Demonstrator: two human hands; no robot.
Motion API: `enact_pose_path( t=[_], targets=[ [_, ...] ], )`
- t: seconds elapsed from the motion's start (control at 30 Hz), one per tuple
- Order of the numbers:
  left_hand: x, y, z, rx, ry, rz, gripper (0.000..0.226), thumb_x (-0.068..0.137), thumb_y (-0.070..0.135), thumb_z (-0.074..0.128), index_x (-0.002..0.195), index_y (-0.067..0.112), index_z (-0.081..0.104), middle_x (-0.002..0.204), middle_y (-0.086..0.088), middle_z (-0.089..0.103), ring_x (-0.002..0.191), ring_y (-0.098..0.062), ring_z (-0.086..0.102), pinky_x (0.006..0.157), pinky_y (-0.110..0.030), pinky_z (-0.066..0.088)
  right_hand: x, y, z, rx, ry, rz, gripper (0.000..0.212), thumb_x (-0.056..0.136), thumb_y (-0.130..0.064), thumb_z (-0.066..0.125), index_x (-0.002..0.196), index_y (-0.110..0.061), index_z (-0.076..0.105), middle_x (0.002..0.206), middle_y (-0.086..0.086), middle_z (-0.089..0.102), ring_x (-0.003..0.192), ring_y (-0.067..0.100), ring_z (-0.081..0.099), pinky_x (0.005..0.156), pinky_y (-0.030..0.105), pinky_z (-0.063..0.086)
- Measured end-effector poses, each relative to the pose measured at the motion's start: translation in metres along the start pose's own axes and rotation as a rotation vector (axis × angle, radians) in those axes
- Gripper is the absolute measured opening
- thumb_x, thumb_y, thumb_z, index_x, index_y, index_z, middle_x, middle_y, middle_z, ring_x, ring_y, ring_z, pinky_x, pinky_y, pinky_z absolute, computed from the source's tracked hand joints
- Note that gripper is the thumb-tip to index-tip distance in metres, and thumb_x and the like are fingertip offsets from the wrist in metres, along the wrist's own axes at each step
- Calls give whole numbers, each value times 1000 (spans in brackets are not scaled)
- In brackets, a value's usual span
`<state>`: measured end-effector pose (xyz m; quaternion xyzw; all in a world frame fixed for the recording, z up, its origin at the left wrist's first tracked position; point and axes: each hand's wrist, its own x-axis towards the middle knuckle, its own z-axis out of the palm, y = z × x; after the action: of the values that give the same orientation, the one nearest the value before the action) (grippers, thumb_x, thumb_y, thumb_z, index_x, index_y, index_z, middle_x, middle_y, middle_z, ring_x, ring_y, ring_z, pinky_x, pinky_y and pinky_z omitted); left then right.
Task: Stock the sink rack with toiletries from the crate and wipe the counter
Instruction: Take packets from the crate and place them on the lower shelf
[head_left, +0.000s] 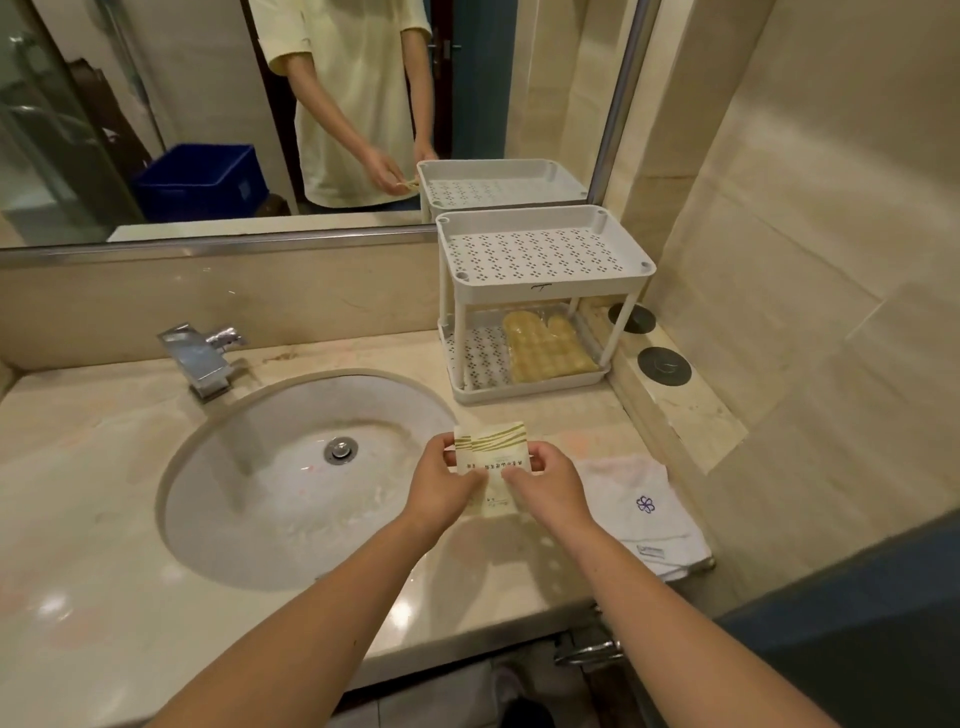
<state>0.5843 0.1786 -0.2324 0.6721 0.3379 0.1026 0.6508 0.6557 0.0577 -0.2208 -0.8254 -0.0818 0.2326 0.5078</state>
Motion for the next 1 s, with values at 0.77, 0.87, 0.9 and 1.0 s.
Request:
enact_pose_path(
  t=[0.77,0.87,0.9,1.0],
  targets=[
    [215,46,102,132,167,-54,71,85,6,59,147,19,28,126,2,57,116,-21,57,87,-26,53,263,-36,-33,4,-148,33,50,92,-17,61,140,-16,46,128,2,61,97,15,57,72,20,43],
    [237,47,99,25,230,-78,60,90,-3,53,142,18,34,116,6,56,112,-18,59,76,-12,48,288,-40,-19,-75,-183,-6,43,94,-17,58,136,-17,51,130,-2,58,108,17,58,81,21,45],
    [245,43,97,24,249,-87,60,90,-2,52,143,19,33,120,5,56,111,-18,59,79,-17,50,293,-41,-14,-98,-205,-6,45,95,-13,55,139,-16,49,133,-4,55,116,18,56,88,22,45],
    [263,36,91,22,270,-96,73,82,-5,45,147,24,30,139,-9,51,118,-27,57,94,-37,52,308,-41,-4,-127,-281,22,58,94,-2,49,149,-16,36,153,1,38,119,15,53,88,15,45]
  ],
)
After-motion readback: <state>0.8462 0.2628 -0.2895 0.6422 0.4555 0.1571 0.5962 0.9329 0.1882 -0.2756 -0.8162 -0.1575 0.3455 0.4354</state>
